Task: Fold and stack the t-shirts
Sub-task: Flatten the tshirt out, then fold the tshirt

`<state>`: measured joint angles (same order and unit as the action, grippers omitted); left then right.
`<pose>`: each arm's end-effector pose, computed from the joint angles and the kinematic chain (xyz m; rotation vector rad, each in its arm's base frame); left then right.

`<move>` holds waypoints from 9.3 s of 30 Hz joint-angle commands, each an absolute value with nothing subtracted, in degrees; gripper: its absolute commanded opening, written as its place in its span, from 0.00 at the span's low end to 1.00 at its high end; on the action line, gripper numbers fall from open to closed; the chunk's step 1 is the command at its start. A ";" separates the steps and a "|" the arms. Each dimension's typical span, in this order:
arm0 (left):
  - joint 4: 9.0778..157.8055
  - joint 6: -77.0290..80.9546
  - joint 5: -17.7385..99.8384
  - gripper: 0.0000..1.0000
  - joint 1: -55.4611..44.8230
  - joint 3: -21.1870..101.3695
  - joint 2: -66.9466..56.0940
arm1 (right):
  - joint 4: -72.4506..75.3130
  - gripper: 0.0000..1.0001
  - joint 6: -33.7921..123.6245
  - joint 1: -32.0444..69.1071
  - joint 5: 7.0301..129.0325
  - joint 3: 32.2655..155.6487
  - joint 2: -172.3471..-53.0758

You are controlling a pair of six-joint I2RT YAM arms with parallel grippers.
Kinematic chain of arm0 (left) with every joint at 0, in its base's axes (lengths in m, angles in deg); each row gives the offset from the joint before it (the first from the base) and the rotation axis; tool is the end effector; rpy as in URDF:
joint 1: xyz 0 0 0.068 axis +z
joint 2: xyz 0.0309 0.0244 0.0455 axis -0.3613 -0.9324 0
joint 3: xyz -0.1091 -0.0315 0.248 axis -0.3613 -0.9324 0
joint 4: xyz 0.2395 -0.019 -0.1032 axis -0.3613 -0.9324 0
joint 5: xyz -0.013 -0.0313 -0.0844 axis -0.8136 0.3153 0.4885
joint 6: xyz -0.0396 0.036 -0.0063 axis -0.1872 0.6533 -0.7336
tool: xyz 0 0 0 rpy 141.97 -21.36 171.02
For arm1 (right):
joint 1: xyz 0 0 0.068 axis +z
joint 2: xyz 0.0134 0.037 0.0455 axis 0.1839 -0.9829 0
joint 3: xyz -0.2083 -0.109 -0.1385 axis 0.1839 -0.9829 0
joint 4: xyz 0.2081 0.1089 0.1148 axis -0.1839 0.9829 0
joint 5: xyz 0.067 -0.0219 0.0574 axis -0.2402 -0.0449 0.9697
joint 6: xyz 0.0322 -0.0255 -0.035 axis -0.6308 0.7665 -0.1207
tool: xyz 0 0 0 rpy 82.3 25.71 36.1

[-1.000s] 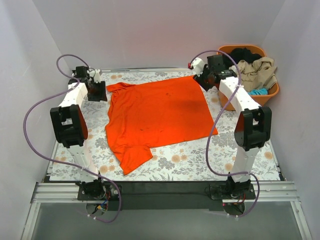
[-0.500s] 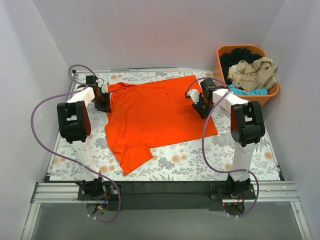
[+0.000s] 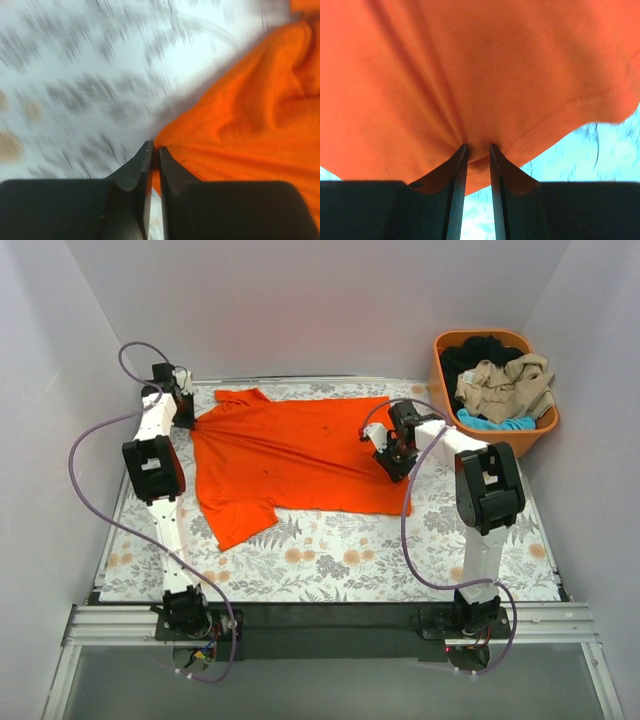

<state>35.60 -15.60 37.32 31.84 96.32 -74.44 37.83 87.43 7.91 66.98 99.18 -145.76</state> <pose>0.5298 0.0969 0.1606 -0.8805 2.5100 -0.2114 0.3805 0.1316 0.1673 -1.2929 2.4648 0.0860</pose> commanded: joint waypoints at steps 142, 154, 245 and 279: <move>69.03 -27.42 43.34 0.73 21.97 102.66 -84.00 | 18.76 0.01 83.11 3.12 54.68 137.59 -176.04; 70.00 -26.18 43.95 0.28 19.86 104.50 -86.46 | 18.68 0.01 82.49 3.20 57.05 137.06 -174.81; 72.20 -25.22 50.63 0.00 23.90 91.84 -67.48 | 13.50 0.01 73.88 0.22 63.91 146.91 -175.96; 74.31 -16.08 64.16 0.00 27.60 51.62 -37.52 | 14.90 0.01 79.68 -2.95 70.23 124.50 -155.47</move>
<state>74.99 -19.21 61.43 26.98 55.16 -42.77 15.73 77.95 -2.10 69.14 125.85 -160.53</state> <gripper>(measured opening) 0.021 0.020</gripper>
